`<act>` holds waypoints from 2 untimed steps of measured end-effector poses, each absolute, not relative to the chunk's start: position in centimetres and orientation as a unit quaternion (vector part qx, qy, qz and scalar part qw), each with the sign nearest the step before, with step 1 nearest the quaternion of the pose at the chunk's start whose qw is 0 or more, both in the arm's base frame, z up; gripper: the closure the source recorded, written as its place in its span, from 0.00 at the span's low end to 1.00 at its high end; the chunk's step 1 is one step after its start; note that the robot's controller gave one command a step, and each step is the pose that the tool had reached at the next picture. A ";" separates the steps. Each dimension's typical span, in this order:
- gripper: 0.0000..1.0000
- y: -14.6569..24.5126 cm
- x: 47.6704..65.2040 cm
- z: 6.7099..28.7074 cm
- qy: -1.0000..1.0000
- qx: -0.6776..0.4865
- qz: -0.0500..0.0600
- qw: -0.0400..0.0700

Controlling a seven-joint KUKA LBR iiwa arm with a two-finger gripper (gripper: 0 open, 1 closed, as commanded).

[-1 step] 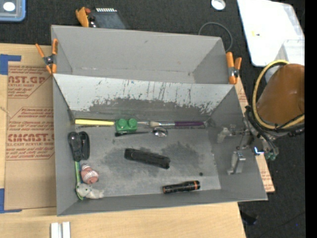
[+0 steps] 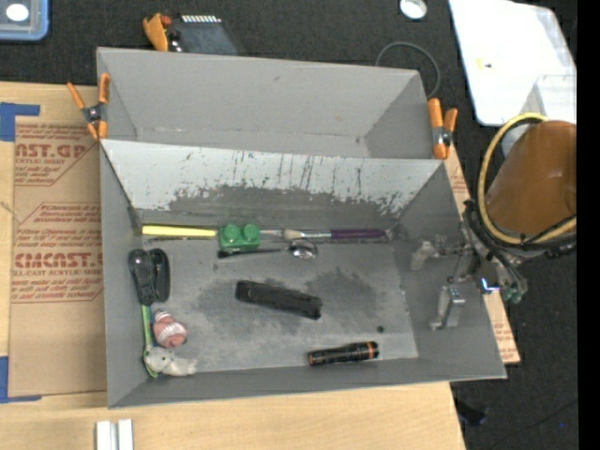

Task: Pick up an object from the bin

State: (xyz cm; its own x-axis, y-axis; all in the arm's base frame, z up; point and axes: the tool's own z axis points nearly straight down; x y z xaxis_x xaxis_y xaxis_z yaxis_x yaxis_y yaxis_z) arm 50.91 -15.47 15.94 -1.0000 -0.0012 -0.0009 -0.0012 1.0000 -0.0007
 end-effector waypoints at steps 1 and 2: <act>0.00 -12.4 51.6 12.4 0.999 0.037 0.000 0.002; 0.00 -8.5 51.3 6.9 0.995 0.105 0.000 0.003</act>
Offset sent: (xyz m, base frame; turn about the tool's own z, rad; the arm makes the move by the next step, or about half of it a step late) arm 0.0041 0.0678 -0.0885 0.2116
